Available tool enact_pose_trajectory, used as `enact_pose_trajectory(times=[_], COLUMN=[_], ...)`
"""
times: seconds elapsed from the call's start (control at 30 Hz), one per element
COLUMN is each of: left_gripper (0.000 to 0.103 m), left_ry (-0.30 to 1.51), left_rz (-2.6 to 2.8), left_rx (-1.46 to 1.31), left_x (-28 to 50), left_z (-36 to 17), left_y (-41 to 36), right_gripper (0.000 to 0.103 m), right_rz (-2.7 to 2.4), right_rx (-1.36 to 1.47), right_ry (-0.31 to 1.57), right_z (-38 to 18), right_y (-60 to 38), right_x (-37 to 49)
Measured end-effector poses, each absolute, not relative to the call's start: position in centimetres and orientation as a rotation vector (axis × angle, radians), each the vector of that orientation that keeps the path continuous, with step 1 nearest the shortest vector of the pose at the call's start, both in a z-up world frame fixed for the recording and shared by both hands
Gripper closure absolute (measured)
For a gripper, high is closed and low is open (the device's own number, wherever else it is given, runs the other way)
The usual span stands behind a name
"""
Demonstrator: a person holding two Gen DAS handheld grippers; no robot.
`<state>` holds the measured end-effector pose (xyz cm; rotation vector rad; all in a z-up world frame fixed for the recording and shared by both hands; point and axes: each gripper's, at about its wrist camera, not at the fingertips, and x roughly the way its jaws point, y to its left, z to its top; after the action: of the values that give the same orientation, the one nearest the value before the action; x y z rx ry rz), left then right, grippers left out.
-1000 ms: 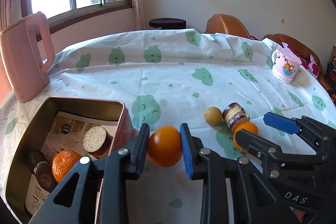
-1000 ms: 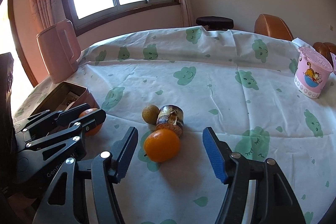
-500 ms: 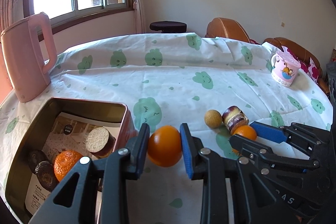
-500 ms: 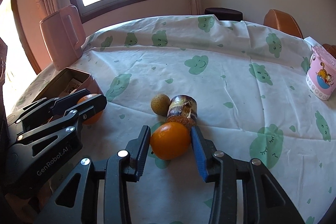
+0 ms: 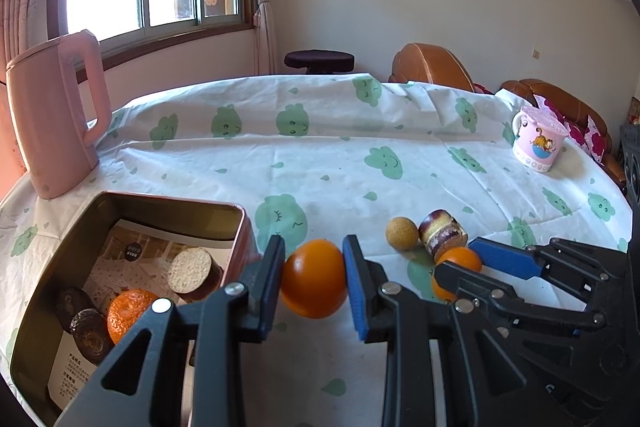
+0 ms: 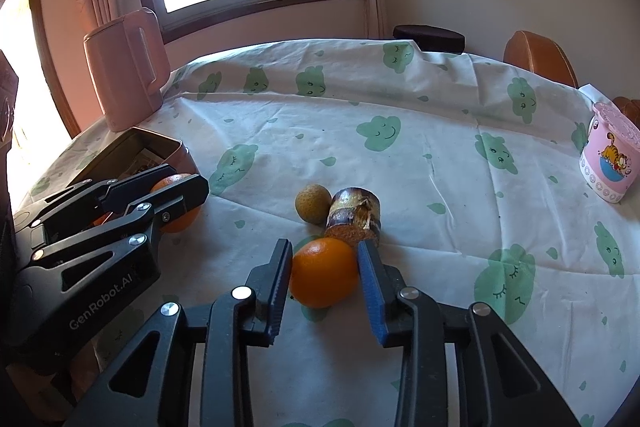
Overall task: Organize fruits
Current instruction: 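Grasp the orange beside the brown jar with the right tool while the left tool holds its orange, then lift both held oranges off the cloth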
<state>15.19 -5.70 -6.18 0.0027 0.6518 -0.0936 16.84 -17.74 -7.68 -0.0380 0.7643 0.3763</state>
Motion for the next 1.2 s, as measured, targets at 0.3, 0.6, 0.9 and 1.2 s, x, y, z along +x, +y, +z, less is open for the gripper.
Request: enact_pose_trajectory(times=[0.3,0.6,0.9,1.2], left_gripper=[0.072,0.072,0.072,0.072], left_ry=[0.621,0.588,0.548,0.513], left_rz=[-0.093,-0.090,-0.083,-0.070], left_rx=[-0.008,0.000,0.003,0.011], left_x=[14.7,14.2,13.5,12.9], left_z=[-5.9,-5.6,-5.3,-4.9], left_y=[-5.5,-5.6,-5.6,-5.7], right_gripper=[0.067,0.067,0.067,0.067], right_rz=[0.379,0.387,0.386,0.382], right_rx=[-0.043,-0.032,-0.027,-0.015], right_ry=[0.661,0.606,0.551,0.497], right_z=[-6.5,-5.8,-5.3,-4.8], right_y=[-17.9,-18.2,-18.5,-19.0], right_x=[15.2,14.4,13.5,12.7])
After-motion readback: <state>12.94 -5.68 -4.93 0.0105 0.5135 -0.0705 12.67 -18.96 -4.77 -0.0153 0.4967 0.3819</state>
